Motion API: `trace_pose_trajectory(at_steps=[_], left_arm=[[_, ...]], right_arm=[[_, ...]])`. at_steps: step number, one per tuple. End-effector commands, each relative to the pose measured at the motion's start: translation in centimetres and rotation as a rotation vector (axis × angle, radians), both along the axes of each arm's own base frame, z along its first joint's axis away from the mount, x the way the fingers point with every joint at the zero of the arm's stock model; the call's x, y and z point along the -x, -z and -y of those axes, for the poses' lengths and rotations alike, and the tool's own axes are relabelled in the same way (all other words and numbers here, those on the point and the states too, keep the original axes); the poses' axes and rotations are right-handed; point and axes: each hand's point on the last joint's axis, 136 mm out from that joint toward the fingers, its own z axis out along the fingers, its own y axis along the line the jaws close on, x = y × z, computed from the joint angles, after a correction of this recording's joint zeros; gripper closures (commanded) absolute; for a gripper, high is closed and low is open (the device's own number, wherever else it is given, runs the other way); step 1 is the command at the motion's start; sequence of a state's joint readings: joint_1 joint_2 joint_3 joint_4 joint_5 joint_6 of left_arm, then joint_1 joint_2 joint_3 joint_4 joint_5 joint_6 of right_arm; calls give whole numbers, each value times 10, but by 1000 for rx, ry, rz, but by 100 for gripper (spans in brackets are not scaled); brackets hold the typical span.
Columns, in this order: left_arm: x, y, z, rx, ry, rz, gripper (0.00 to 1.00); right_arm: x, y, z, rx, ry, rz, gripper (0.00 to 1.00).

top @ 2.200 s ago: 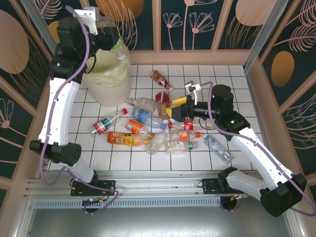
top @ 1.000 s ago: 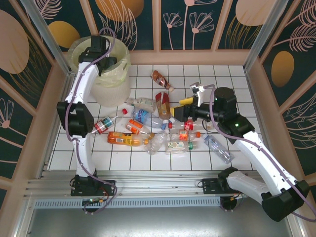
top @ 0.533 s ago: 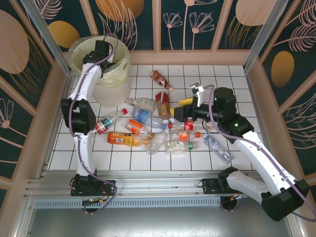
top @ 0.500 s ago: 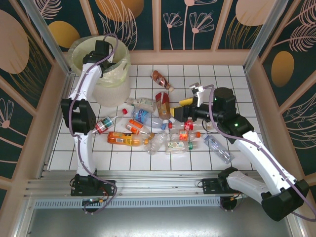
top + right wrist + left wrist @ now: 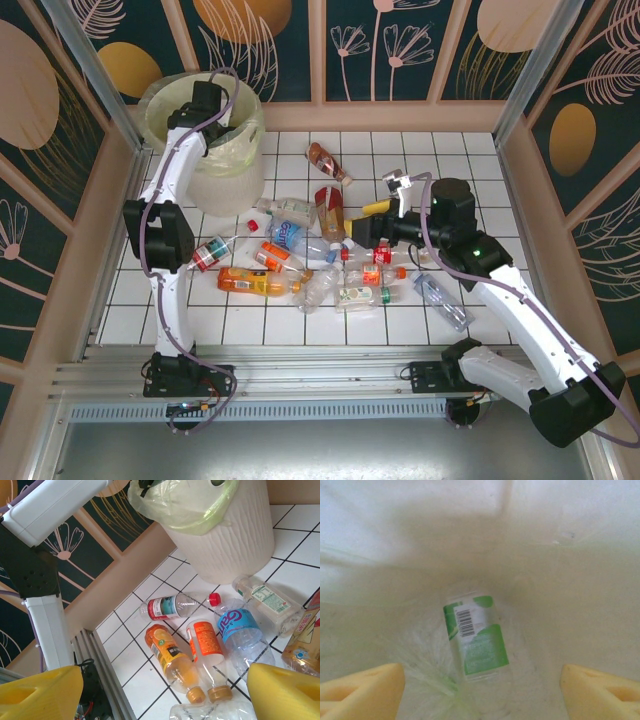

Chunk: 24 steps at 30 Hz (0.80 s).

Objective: Put the plastic bottles in the bin

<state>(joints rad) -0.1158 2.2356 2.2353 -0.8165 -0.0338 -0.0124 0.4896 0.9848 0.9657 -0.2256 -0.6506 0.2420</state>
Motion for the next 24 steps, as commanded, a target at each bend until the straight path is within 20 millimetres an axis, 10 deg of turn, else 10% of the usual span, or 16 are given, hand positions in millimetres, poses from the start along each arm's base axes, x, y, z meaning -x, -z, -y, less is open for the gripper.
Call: trace_pose_trajectory(at_steps=[1,24], left_arm=[[1,-4,-2,17,-9,-7,16],[36,-169,-13,156,-147,367,1]], right_arm=[[-3,2,2,-5,12,-1,14],[-14,0,13,3,120,15,14]])
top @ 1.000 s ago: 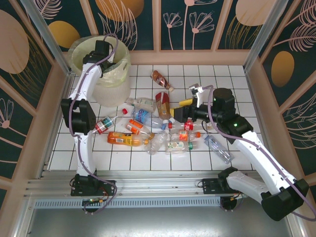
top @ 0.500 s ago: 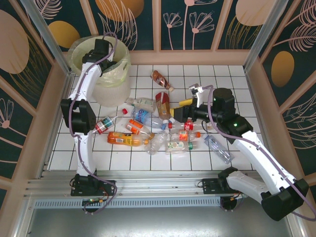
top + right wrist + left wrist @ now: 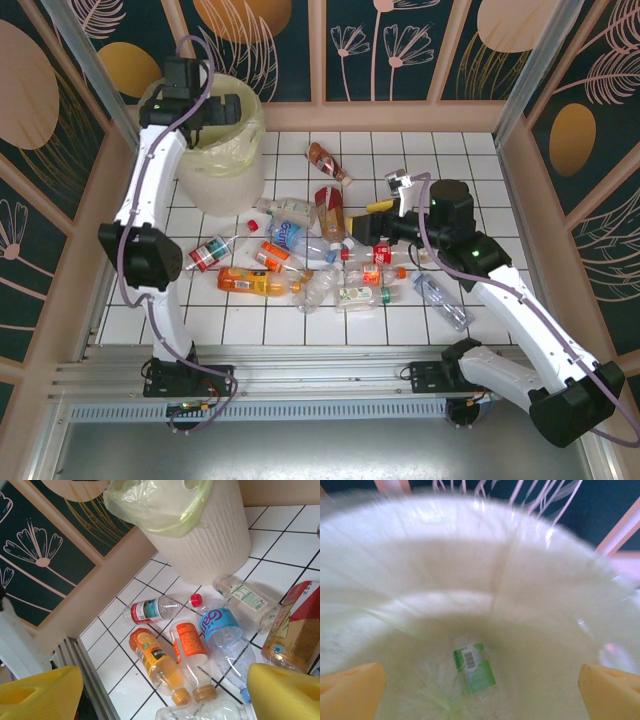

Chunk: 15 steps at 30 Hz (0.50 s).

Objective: Put the plastic bottles in the bin

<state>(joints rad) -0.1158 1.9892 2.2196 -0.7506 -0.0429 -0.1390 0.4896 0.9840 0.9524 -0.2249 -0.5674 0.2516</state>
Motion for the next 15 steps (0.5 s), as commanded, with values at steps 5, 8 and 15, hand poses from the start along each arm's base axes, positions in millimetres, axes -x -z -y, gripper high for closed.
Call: trace_pose_trajectory(at_steps=[5,8,15], left_arm=[[48,-66,2,140,6,234,1],[79,-85,24,224,134,316,1],[155,-99,71,387,407,348,1]], right_arm=[[-9,-6,14,-8,112,27,14],[-9,-1,17,10,124,21,15],[-11,26,28,104,176,-30,15]])
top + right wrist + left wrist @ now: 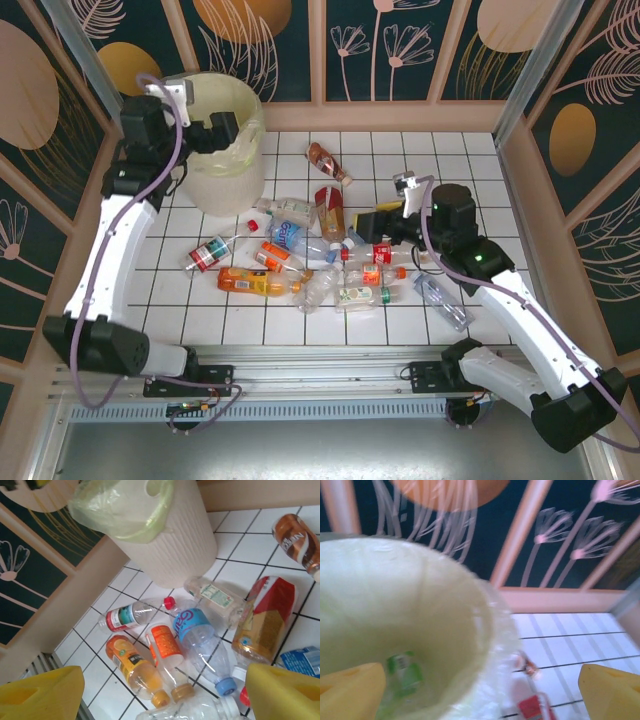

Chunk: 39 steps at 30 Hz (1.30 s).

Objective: Put the plastic bottles in the bin

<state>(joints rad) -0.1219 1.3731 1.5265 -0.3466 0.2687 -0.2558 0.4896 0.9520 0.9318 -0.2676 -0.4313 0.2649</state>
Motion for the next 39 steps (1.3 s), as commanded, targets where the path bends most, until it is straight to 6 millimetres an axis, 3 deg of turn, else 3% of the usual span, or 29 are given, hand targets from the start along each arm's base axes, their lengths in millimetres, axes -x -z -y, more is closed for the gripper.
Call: trace_pose_trajectory(at_steps=[1,7,11,16,21,32,39], left_arm=[[39,-24,38,121,221,79,1],[101,9,83,225,526,19,1],[121,33,97,275,616,-26,1],[121,55,96,319,573,-80,1],[128,70,99,300,613,-92,1],[142,65,100,292,653,-47,1],[147,62,99,289,655,-27,1]], right_arm=[[-3,19,13,69,68,-31,15],[-7,46,32,127,191,-120,18],[-4,70,47,184,272,-217,20],[10,101,62,229,334,-336,22],[32,127,58,210,318,-472,28],[72,180,65,18,595,-740,25],[77,196,69,-176,703,-800,21]])
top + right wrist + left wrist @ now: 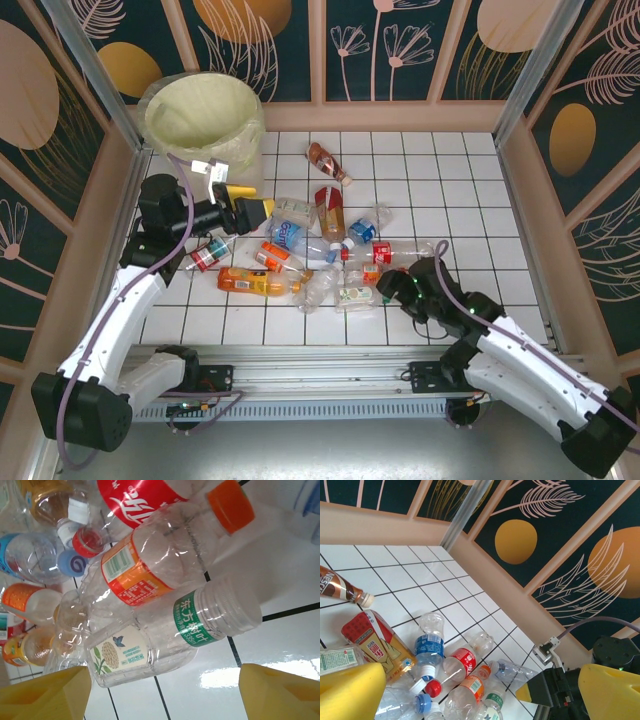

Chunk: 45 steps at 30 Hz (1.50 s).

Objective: Put the plastic bottles in the bin

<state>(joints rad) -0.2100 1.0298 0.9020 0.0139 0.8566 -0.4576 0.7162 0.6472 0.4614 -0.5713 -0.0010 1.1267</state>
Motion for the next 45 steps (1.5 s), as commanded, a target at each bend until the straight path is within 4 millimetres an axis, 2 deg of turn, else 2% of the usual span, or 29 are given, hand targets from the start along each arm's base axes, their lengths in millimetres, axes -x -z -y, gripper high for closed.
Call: trace_pose_trajectory(at_steps=[1,6,15,30,41,45], left_arm=[[7,-9,3,12,29,54,1],[4,-4,5,19,32,18,1],[1,-1,5,19,32,6,1],[1,2,6,24,36,-8,1],[4,2,8,23,48,6,1],[5,4,10,22,53,1,2]], right_arm=[[-9,4,-2,-113,142,-12,20],[-9,24,-6,-145,170,-48,21],[-12,47,-15,-211,197,-75,23],[-34,54,-9,-162,270,-11,38],[-51,51,-6,-142,319,42,38],[-55,50,-8,-133,315,54,41]])
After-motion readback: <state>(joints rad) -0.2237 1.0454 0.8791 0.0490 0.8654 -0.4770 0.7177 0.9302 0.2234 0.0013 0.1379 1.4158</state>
